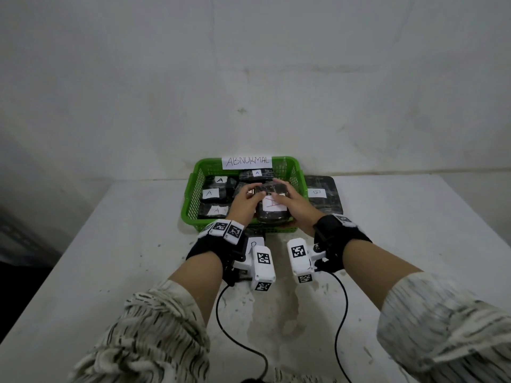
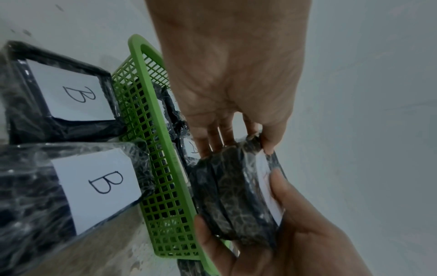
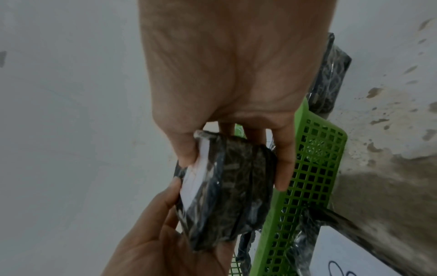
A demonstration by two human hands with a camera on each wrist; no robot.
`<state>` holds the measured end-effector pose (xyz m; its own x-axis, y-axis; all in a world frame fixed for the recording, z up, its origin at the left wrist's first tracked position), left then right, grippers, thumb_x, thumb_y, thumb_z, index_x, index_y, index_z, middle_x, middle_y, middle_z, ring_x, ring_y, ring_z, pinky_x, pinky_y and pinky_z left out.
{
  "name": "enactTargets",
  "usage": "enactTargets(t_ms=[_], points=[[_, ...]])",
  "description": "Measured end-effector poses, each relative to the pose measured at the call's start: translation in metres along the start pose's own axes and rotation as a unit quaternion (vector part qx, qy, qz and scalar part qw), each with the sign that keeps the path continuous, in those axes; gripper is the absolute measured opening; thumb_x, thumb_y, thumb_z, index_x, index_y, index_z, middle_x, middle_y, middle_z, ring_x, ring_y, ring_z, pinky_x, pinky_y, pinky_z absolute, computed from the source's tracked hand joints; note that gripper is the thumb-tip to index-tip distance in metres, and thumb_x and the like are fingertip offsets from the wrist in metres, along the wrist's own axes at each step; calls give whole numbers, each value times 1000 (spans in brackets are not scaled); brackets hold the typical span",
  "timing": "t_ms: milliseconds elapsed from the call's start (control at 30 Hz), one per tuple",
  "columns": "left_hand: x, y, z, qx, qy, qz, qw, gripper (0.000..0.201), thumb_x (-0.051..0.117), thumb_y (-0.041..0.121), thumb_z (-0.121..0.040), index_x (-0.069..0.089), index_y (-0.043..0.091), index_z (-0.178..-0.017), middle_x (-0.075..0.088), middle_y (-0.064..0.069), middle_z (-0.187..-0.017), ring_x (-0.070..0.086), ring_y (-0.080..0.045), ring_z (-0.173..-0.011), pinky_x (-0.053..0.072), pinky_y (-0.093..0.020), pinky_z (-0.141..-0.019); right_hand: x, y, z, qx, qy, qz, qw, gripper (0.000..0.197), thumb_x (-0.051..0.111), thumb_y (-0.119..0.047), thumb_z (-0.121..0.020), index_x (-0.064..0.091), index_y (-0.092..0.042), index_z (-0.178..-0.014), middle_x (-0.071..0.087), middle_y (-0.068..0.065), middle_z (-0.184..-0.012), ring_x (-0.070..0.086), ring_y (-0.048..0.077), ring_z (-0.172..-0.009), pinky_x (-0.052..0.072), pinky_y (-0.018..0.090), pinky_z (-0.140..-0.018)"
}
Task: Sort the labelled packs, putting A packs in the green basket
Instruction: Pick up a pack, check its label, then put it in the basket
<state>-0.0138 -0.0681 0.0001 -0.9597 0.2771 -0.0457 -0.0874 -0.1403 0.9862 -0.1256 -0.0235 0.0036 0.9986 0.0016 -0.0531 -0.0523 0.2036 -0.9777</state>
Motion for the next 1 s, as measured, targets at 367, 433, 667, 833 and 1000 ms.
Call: enactTargets(t_ms=[367, 433, 667, 833, 1000], points=[[-2, 3, 6, -11, -4, -24, 1000, 48, 54, 10, -92, 41, 16, -138, 59, -15, -124, 60, -27, -102, 46, -46, -99, -4, 0, 0, -17, 42, -15, 999, 70, 63, -13, -90, 27, -24, -149, 48, 9, -141, 56, 25, -118, 46, 48, -101], [-1, 4, 5, -18, -7, -11, 1000, 48, 54, 13, -93, 40, 18, -139, 57, -15, -128, 59, -30, -109, 45, -48, -100, -7, -3, 1, -36, 55, 12, 998, 75, 68, -11, -86, 28, -22, -148, 50, 9, -138, 55, 26, -120, 47, 48, -101], [10, -2, 10, -26, -37, 22, 999, 49, 49, 7, -95, 35, 15, -141, 54, -17, -129, 55, -26, -105, 48, -42, -91, -12, -1, 2, -19, 65, -42, 997, 60, 56, -14, -94, 31, -25, -148, 51, 8, -134, 58, 25, -109, 56, 44, -84], [5, -9, 9, -58, -14, 33, 998, 45, 51, 19, -95, 36, 17, -137, 55, -14, -124, 57, -31, -110, 47, -52, -96, -15, 1, 2, -14, 69, -88, 994, 49, 51, -8, -95, 41, -23, -140, 59, 1, -107, 62, 19, -89, 57, 48, -77], [1, -9, 5, -72, -3, 55, 996, 39, 51, 12, -94, 36, 16, -130, 48, -6, -112, 54, -28, -101, 48, -55, -93, -14, -1, 0, -25, 87, -40, 995, 17, 55, -30, -93, 55, -36, -110, 62, 1, -114, 60, 24, -106, 47, 58, -96]])
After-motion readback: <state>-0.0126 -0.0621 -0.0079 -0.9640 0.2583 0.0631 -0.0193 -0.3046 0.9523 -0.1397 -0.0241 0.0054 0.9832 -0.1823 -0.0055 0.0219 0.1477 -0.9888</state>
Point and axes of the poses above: each hand's wrist, its own z-axis away from the middle knuckle, its own x-axis out of the palm, y = z × x, the point moved 9 cm from there along -z, towards the middle knuckle
